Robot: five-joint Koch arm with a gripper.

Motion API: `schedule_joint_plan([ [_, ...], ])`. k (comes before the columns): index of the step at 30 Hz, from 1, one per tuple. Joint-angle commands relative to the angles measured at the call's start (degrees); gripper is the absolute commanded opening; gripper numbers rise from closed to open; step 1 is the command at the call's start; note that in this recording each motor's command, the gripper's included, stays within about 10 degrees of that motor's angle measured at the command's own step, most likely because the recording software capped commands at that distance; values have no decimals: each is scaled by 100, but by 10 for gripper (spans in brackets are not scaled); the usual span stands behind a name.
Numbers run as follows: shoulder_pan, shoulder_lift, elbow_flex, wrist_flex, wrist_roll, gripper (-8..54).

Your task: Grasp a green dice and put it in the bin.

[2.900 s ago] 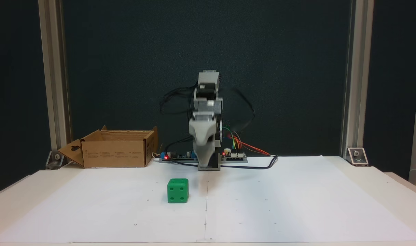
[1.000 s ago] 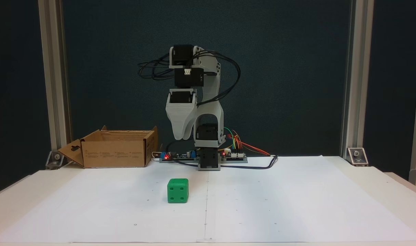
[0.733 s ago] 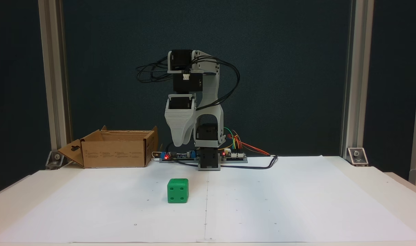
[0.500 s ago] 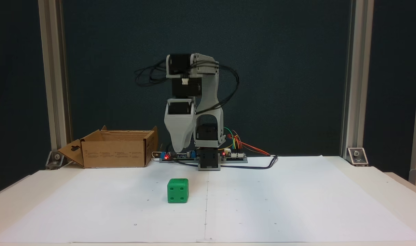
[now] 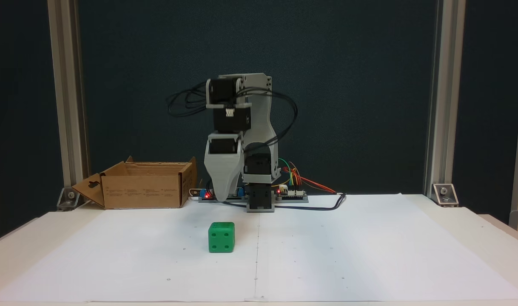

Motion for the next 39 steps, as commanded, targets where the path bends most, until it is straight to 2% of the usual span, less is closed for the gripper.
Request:
schedule_joint_plan([
  [1,-53,9,0,-369,-272,443],
  [39,-176,-650,844,-1907,-290,439],
])
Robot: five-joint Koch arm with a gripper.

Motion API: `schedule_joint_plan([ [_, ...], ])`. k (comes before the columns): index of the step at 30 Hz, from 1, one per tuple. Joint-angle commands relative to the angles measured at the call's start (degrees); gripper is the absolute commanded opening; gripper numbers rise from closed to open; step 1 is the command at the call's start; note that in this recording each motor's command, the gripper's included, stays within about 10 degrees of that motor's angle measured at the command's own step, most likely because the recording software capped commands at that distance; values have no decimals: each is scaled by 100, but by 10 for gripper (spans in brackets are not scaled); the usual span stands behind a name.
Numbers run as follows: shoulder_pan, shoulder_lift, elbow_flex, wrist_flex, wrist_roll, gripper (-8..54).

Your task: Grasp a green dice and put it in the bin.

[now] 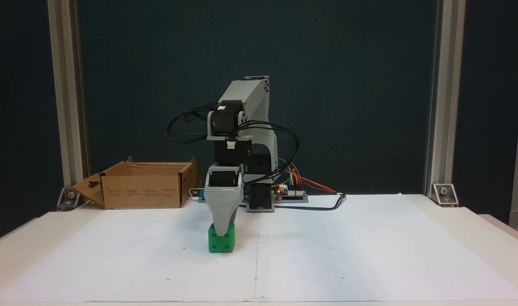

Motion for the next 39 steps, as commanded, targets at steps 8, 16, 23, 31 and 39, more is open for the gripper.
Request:
schedule_joint_plan([
  [8,-18,-237,-62,-220,-308,438],
  [16,-9,-396,-62,-325,-316,436],
  [23,53,-439,-62,-396,-360,432],
  [31,158,-492,-62,-527,-448,431],
  [39,211,-492,-62,-554,-501,431],
])
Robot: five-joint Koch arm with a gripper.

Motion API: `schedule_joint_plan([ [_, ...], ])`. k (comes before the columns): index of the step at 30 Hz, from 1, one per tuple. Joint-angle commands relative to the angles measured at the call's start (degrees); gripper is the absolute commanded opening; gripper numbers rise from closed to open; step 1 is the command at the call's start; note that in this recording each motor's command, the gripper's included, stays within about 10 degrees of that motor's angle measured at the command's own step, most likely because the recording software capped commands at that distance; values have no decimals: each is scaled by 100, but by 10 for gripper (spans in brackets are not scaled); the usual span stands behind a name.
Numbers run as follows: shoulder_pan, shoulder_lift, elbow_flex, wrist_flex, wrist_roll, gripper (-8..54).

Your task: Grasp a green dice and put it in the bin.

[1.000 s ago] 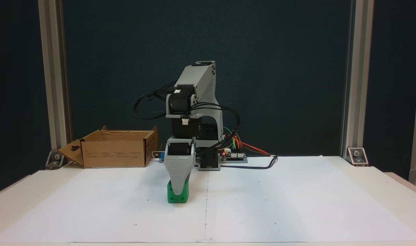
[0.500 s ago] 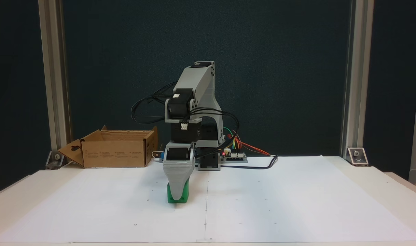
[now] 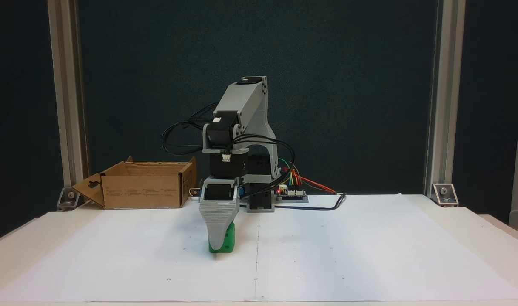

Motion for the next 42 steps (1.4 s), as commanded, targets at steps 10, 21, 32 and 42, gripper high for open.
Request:
schedule_joint_plan([
  [10,53,-70,-105,-44,-448,412],
  [21,44,-132,-105,-88,-483,381],
  [32,79,-193,-105,-237,-527,381],
  [42,185,-211,-105,-334,-606,381],
])
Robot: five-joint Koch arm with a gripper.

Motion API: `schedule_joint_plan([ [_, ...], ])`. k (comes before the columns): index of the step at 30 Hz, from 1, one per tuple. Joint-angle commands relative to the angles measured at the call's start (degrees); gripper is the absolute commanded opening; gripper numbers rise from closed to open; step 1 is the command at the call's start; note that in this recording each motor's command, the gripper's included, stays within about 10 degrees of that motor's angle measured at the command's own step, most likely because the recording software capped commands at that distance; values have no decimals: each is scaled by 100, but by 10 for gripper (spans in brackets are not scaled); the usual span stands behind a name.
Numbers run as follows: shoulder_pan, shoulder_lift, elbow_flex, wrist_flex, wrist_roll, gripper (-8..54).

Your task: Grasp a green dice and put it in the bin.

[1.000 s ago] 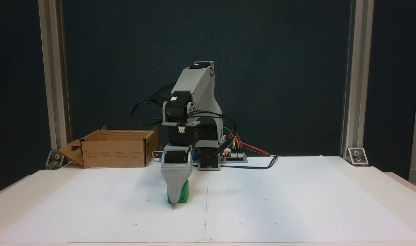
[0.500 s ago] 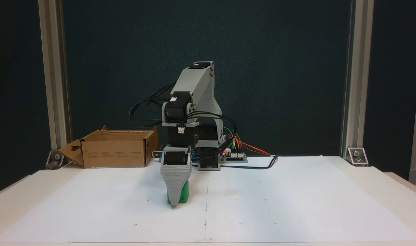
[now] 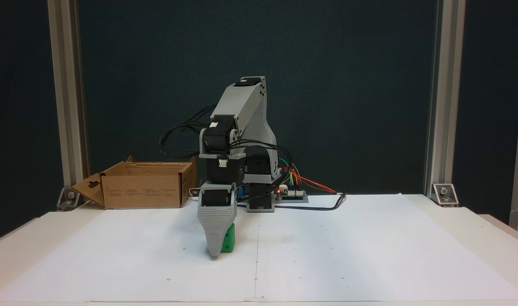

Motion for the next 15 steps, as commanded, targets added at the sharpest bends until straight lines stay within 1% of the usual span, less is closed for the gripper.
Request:
schedule_joint_plan([
  [1,70,9,-105,-88,-369,381],
  [6,97,9,-105,-88,-387,380],
  [7,97,9,-105,-88,-387,358],
  [9,97,9,-105,-88,-387,287],
  [10,105,9,-105,-88,-387,268],
  [15,79,18,-105,-70,-378,262],
])
